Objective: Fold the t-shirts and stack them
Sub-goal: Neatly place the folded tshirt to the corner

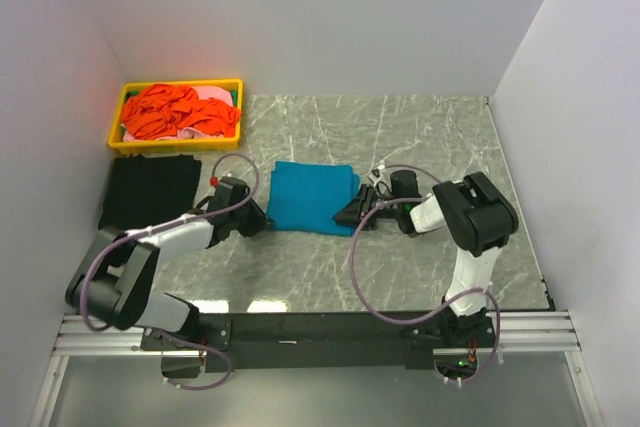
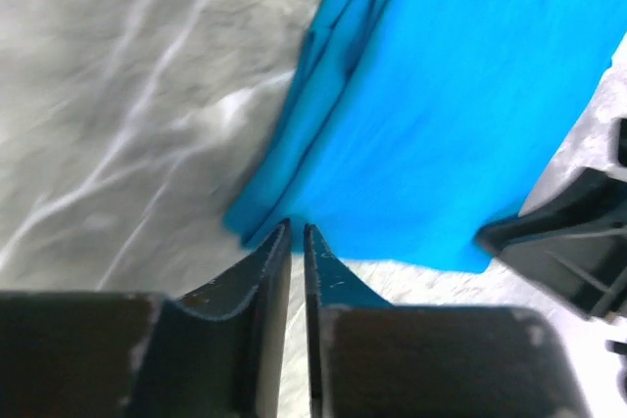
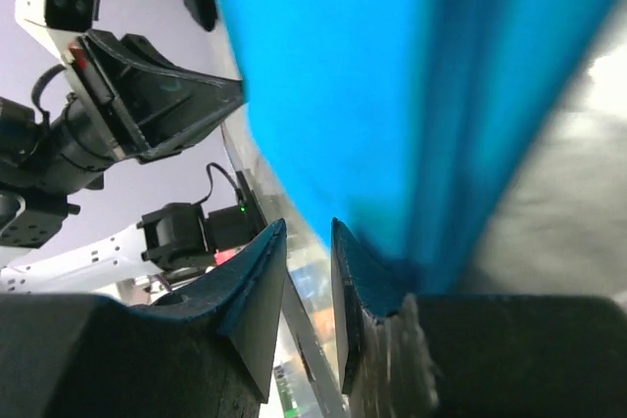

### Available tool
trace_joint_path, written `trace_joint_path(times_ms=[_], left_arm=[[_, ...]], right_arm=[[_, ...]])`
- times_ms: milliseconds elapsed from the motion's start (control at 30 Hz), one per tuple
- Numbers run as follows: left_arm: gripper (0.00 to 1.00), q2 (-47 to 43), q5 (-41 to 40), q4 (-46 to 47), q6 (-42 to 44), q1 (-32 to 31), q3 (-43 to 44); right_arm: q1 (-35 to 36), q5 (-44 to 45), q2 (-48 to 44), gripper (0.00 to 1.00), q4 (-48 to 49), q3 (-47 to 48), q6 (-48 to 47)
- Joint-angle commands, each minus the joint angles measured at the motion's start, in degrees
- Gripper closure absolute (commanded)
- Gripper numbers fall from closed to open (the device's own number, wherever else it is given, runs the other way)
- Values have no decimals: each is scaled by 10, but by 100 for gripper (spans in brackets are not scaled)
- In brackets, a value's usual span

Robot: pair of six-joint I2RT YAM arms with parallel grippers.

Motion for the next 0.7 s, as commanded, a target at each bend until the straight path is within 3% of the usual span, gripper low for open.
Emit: trace_joint_path(times_ms=[0, 133, 267, 367, 567, 667], left_arm=[[80, -68, -36, -72, 33, 4, 10], [71, -139, -58, -130, 58, 5, 35], [54, -193, -123, -195, 83, 14, 65], [43, -217, -154, -233, 111, 27, 99], [4, -269, -231, -270, 161, 43, 136], [0, -292, -264, -270, 192, 45, 146]], right_arm=[[14, 16, -87, 68, -54, 22, -30], [86, 29, -112, 68, -53, 82, 0], [135, 44, -55, 67, 4, 146, 55], [153, 65, 38, 67, 62, 167, 103], [165, 79, 127, 67, 22, 192, 100], [157, 73, 102, 67, 13, 184, 90]])
